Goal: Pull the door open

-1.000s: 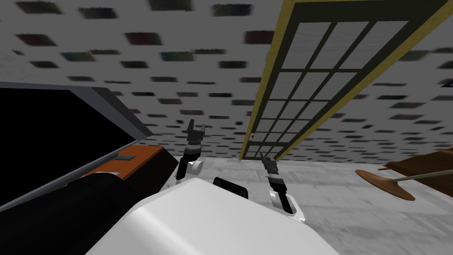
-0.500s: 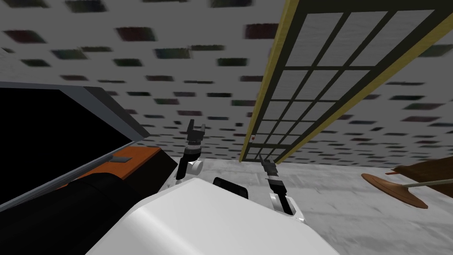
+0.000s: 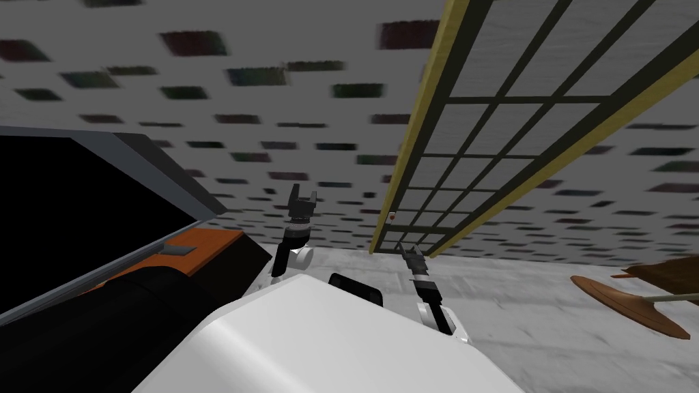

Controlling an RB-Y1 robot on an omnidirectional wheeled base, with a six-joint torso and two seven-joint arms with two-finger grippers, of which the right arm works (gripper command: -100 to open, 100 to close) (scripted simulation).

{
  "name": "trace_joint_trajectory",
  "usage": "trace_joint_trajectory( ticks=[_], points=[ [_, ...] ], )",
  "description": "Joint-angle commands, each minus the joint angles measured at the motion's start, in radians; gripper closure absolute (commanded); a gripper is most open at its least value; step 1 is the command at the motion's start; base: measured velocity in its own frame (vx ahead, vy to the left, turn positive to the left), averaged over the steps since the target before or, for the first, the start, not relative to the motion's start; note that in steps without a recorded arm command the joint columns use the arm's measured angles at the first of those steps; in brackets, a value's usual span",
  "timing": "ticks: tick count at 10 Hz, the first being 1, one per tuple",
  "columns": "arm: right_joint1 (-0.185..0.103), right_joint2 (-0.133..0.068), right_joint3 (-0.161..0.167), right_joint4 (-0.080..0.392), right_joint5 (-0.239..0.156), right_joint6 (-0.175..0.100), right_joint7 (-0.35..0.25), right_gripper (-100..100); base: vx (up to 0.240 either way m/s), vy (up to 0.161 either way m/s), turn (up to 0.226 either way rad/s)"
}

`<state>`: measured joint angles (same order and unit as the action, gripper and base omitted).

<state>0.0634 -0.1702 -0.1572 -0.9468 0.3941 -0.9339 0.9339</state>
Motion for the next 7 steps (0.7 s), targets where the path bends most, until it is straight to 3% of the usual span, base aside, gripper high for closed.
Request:
trace_joint_trajectory(
  ticks=[1,2,7],
  points=[
    [-0.013,-0.002,-0.005,0.035,0.01,-0.003,0.022,-100,0.114,-0.004,0.015],
    [-0.024,-0.005,-0.011,0.075,0.019,-0.011,0.045,-100,0.157,-0.022,0.02],
    [-0.053,-0.011,-0.027,0.178,0.044,-0.031,0.104,-100,0.11,-0.014,0.016]
  ],
)
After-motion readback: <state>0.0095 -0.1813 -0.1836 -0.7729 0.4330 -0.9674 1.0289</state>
